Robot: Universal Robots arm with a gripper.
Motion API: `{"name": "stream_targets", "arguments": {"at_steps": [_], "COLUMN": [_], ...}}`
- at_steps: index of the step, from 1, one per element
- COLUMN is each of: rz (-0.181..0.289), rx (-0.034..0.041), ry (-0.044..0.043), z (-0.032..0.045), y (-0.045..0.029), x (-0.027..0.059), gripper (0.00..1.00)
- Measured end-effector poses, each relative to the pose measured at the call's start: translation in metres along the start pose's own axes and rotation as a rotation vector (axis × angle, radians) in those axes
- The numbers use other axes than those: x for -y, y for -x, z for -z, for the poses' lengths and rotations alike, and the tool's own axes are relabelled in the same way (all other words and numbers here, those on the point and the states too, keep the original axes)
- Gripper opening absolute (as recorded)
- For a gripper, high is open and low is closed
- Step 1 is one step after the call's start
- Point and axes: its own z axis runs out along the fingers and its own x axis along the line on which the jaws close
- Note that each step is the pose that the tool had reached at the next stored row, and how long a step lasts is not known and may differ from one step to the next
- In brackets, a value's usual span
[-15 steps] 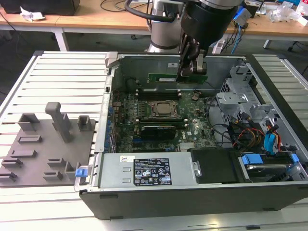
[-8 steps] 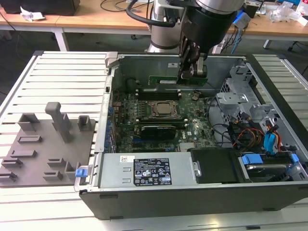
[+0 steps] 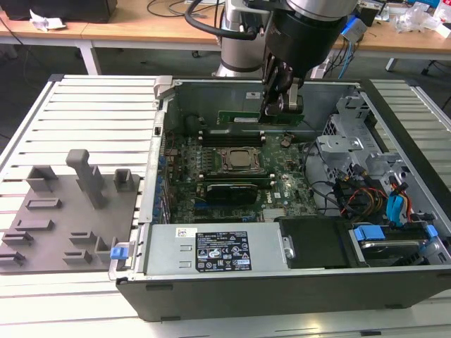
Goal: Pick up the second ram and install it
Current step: 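Pick up the second ram and move it above second insertion slot, then insert the second ram into the second slot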
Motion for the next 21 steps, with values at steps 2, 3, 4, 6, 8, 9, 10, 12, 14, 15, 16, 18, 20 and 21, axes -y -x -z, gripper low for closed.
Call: {"name": "stream_targets", "arguments": {"at_steps": [2, 3, 4, 6, 8, 9, 10, 12, 14, 15, 16, 18, 20, 21], "rz": [0.000, 0.000, 0.000, 0.000, 0.000, 0.000, 0.000, 0.000, 0.000, 0.000, 0.000, 0.000, 0.000, 0.000], "rx": [0.0000, 0.0000, 0.0000, 0.0003, 0.0001, 0.0000, 0.0000, 0.0000, 0.0000, 0.0001, 0.0001, 0.0000, 0.0000, 0.0000], "ry": [0.0000, 0.0000, 0.0000, 0.0000, 0.0000, 0.0000, 0.0000, 0.0000, 0.0000, 0.0000, 0.0000, 0.0000, 0.0000, 0.0000], "z": [0.0000, -0.0001, -0.0001, -0.0014, -0.0061, -0.0087, -0.0106, -0.0146, -0.0165, -0.0190, -0.0208, -0.0235, -0.0262, -0.0277], "y": [0.0000, 0.0000, 0.0000, -0.0002, -0.0011, -0.0015, -0.0019, -0.0026, -0.0029, -0.0034, -0.0037, -0.0042, -0.0047, -0.0049], "x": [0.0000, 0.0000, 0.0000, 0.0001, 0.0006, 0.0009, 0.0011, 0.0015, 0.0017, 0.0019, 0.0021, 0.0024, 0.0026, 0.0028], "gripper": [0.13, 0.13, 0.13, 0.13, 0.13, 0.13, 0.13, 0.13, 0.13, 0.13, 0.13, 0.13, 0.13, 0.13]}}
